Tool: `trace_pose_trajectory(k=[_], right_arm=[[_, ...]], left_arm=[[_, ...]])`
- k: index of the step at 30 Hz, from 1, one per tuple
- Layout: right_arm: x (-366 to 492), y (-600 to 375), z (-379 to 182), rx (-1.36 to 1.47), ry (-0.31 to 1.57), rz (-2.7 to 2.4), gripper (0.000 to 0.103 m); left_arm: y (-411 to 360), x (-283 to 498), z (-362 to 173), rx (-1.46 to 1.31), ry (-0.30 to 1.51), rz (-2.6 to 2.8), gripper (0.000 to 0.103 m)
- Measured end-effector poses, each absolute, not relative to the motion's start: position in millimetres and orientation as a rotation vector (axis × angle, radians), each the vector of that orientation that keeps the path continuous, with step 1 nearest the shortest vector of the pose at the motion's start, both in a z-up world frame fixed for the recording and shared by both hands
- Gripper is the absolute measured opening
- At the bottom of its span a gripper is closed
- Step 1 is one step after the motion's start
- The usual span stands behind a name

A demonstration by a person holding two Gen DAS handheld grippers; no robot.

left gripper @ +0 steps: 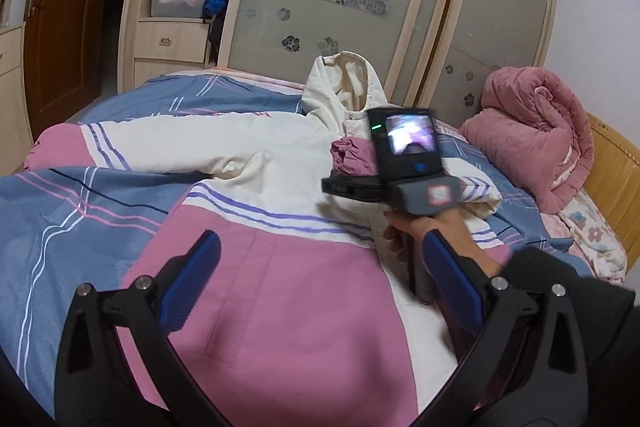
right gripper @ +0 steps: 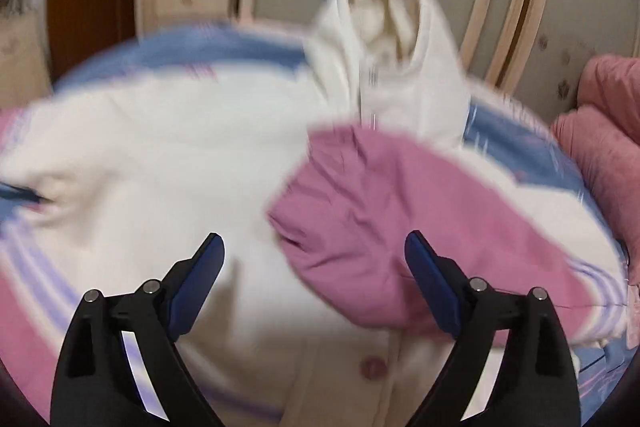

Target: Fold large clothes

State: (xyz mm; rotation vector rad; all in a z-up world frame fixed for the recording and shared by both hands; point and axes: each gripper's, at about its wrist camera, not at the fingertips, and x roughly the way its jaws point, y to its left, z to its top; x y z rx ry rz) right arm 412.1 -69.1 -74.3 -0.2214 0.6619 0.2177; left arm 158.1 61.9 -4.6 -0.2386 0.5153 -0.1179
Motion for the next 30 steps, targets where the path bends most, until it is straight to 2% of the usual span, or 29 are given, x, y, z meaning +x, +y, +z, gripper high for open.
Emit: trace_pose_trajectory(k=[3,8,18,30], right_arm=[[362,-91,-40,-0.125,0.567,0.231,0.102],[284,-156,-8,-0.074,0.525,0.127,0.102],[149,-228,2,0.021,0.47,-0.038,0.102],[109,-221,12,-0.005,0.437,0.018,0.102]], left_arm=[[62,155,-1,-0.244,0.503,-0.116,0.101],[57,148,4,-0.235,0.492,-0.13,0.101],[43,127,17,-0.136,0.486,-0.101,0.101],[37,103,15,-0.038,0.5,0.016,0.101]])
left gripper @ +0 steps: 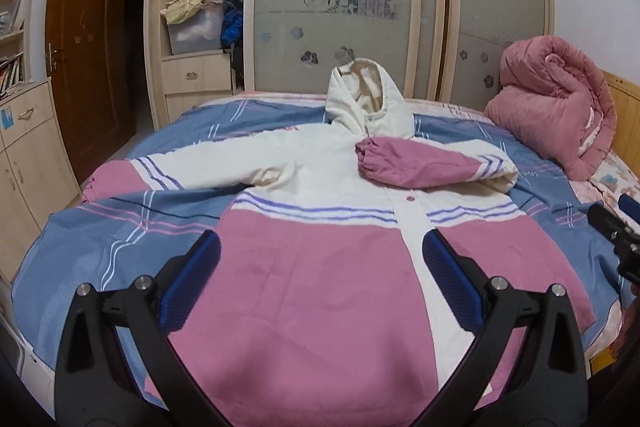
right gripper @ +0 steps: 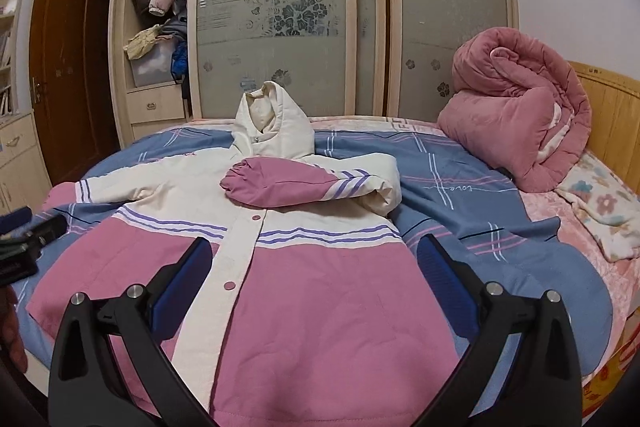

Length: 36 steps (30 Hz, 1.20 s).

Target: Fold large clothes

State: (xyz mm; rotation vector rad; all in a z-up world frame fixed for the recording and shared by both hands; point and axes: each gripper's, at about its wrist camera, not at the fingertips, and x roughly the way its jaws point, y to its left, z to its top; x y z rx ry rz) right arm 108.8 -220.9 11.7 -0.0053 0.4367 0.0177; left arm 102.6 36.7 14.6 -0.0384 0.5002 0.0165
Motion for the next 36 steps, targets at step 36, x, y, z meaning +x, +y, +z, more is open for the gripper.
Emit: trace_pose_trajectory(k=[36], right_arm=[[117,-226,-1,-0.005,0.462,0.01,0.102]], left_arm=[[13,110,5,0.018,0.521,0.021,0.101]])
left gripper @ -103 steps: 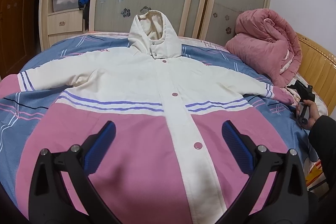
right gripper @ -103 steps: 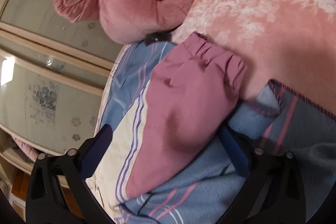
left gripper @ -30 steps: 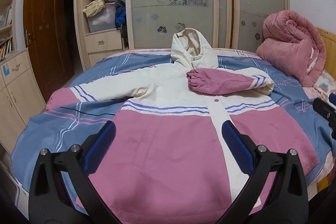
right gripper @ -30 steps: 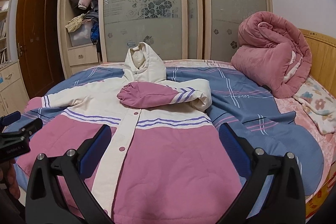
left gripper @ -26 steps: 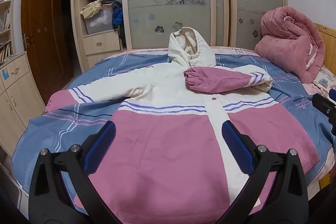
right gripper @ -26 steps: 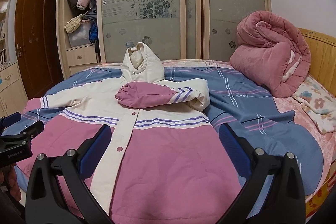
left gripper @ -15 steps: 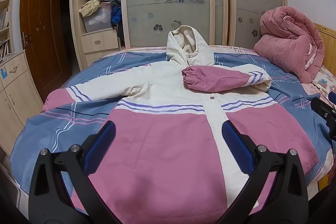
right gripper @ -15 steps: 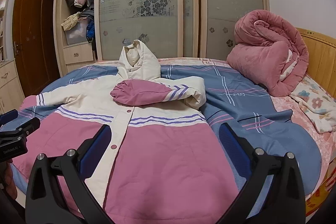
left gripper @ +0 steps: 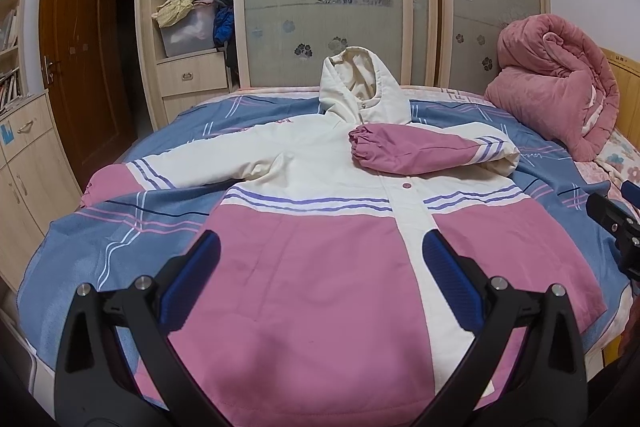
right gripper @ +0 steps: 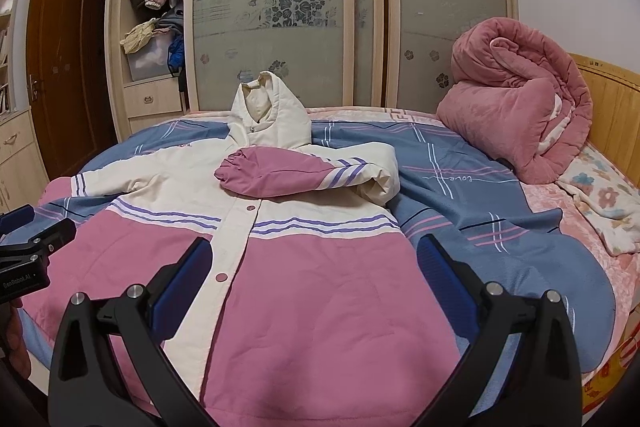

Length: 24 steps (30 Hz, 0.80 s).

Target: Fold large clothes

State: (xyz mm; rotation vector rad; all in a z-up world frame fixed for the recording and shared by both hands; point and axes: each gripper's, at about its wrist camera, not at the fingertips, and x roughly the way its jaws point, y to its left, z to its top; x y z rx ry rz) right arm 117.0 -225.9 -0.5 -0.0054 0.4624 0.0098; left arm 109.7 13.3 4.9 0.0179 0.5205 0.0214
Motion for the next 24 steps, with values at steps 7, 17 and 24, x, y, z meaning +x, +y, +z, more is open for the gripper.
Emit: trace_pose_trajectory(k=[7,17,24], right_arm=[[117,-226,0,-0.005,0.465,0.015,0.102],[119,-234,0,0.052,0.457,0.064,0.102],[117,-239,-2,0.088,0.458,0.111,0.102]], left_arm=[[13,113,1,0.017,0.535,0.007,0.101],[4,137,-11,-0.084,0.647,-0.141,0.101],[-5,180,-7,-0.133,0.723,-0.172,0.101]])
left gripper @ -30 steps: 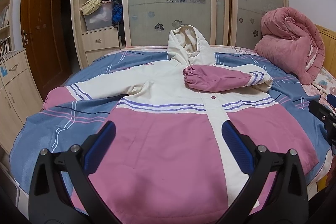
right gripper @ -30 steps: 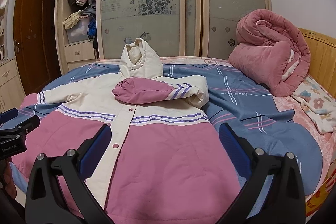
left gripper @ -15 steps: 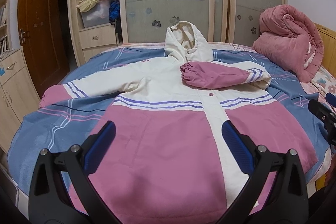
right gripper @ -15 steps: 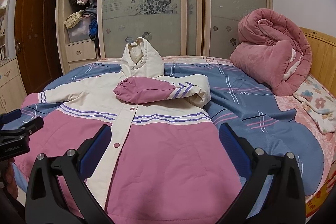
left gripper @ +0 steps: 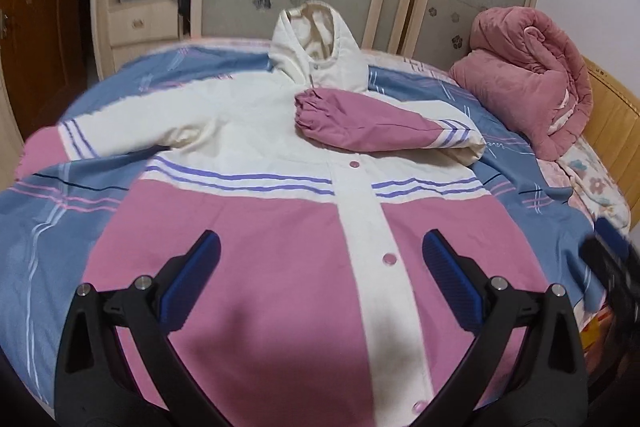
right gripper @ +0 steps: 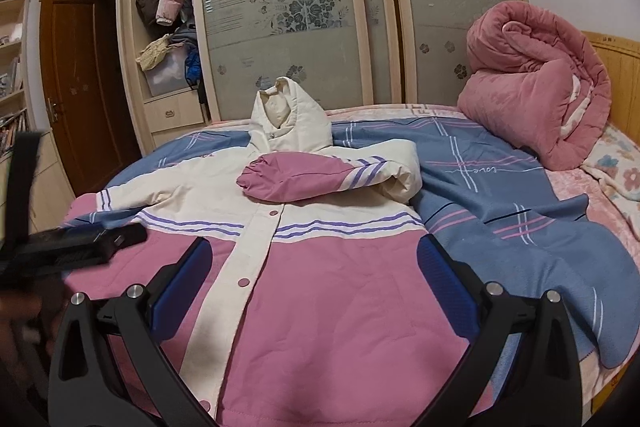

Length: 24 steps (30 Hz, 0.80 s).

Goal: Fold large clothes
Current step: 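Grasp the folded pink sleeve cuff with the left gripper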

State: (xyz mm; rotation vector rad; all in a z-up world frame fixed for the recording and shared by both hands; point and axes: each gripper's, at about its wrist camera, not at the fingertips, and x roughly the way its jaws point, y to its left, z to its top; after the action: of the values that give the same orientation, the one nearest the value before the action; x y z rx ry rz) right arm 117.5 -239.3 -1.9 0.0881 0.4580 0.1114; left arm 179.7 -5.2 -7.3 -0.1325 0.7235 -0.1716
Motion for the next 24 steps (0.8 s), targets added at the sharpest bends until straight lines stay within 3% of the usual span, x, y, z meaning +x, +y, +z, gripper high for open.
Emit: trace_pose_trajectory(k=[7,15,18,21,22,23,24], right_arm=[[117,-252,-2,0.133,0.482,0.156,0.102],[127,-261,-12,0.175,0.522,0.172,0.102],[132,-259,-17,0.183,0.548,0.187,0.102],[135,-257,-18,0.171,0.552,0.192,0.102],[136,-255,-18,0.17,0.553,0.192,0.102],[138,-255,-19,0.168,0.557,0.19,0.102],[140,-254,-21,0.167,0.566,0.191,0.102]], left_arm=[[-18,303,-8,-0.117,0.855,-0.211,0.101],[-13,464,-60,-0.074,1.014,-0.066,0.1],[-9,500,-76,-0.104,1.05,-0.023,0.095],[-19,521,-86,-0.125,1.072,-0.061,0.085],[-23,525,-88,-0.114,1.076,-0.069,0.071],[-29,529,-91,-0.109,1.085,-0.091,0.046],[-33,531,-91,-0.113,1.093,-0.106,0.035]])
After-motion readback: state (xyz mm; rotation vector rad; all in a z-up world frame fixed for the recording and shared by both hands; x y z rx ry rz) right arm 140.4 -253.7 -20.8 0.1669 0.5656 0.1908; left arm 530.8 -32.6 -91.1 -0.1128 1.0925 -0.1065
